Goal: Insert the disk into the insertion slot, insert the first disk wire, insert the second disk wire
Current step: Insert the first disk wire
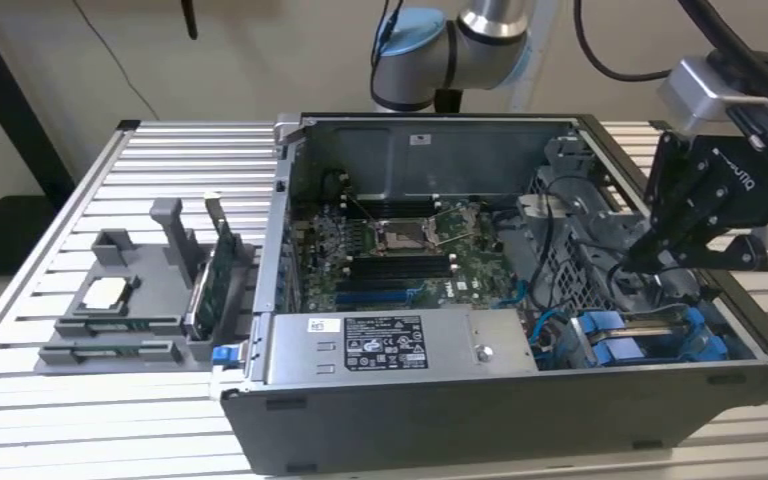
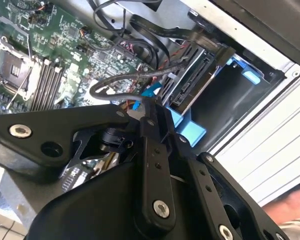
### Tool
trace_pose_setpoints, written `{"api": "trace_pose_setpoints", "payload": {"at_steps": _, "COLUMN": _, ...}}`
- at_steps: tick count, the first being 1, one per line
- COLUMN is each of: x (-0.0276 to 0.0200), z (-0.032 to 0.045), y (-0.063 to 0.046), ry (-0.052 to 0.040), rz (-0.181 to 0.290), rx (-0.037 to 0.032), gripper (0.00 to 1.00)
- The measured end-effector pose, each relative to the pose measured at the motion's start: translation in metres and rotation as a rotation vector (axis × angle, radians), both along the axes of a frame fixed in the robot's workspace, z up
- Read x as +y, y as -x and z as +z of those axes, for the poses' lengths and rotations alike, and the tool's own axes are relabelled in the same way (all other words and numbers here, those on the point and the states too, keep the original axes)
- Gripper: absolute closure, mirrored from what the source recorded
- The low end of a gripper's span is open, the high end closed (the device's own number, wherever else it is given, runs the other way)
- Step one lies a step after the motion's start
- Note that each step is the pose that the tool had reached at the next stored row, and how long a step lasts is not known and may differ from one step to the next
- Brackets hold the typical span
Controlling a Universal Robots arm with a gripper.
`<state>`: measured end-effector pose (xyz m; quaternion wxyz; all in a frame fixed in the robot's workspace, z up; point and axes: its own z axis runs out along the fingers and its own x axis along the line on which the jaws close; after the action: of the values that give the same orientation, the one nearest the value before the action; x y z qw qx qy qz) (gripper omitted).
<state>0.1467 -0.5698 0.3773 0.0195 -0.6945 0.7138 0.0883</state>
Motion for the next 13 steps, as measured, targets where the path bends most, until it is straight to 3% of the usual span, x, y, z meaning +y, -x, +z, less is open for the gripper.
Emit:
{"api": "trace_pose_setpoints", "payload": {"at_steps": 4, "x": -0.0037, "z": -0.0009, "y": -0.0014, "ry": 0.0003, "rz": 0.0, "rx": -0.0007, "gripper": 0.81}}
{"api": "trace_pose_setpoints", "payload": {"at_steps": 13, "x": -0.0045, "z": -0.0013, "y": -0.0015, "ry": 0.0004, "rz": 0.0, "rx": -0.001, "gripper": 0.81}}
